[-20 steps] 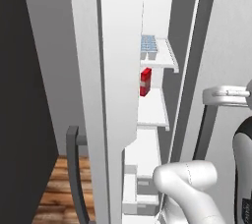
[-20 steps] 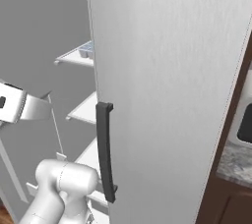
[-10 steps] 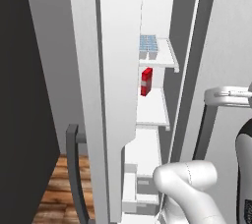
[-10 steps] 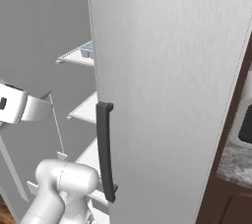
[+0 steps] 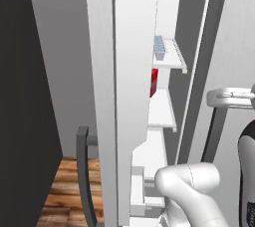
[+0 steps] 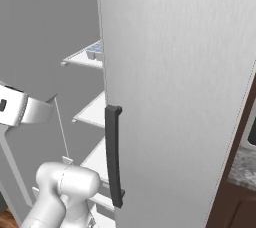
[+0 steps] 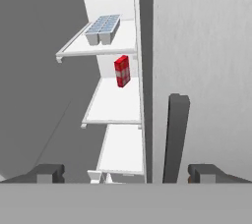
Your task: Open the freezer door, pick up the ice cube tray from the freezer, and place it on the dining counter.
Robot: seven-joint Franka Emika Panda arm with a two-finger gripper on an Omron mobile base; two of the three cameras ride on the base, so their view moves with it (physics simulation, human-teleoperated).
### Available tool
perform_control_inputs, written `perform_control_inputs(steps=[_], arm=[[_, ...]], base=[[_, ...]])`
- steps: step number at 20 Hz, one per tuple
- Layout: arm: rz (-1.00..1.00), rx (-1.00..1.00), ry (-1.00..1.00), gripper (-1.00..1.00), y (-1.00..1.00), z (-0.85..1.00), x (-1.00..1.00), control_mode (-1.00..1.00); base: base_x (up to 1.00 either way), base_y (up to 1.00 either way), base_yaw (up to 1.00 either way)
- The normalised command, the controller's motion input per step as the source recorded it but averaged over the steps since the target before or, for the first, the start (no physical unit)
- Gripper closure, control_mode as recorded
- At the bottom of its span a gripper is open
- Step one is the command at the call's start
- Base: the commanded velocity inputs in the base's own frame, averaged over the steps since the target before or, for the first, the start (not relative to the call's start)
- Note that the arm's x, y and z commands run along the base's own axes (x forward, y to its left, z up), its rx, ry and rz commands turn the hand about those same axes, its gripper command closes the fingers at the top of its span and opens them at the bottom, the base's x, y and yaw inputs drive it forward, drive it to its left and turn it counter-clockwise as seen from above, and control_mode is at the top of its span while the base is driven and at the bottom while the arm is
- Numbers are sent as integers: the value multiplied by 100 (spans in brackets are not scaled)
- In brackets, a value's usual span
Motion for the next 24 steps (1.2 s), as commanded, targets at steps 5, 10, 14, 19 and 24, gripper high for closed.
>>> perform_control_inputs(steps=[5, 10, 14, 19, 24], arm=[[0, 0, 0, -100, 0, 0, 0, 100], [1, 0, 0, -100, 0, 0, 0, -100], [12, -10, -4, -100, 0, 32, 0, -100], [21, -18, -5, -100, 0, 51, 0, -100], [23, -28, -8, -100, 0, 28, -3, -100]], base=[[1, 10, 0], [0, 0, 0], [0, 0, 0], [0, 0, 0], [0, 0, 0]])
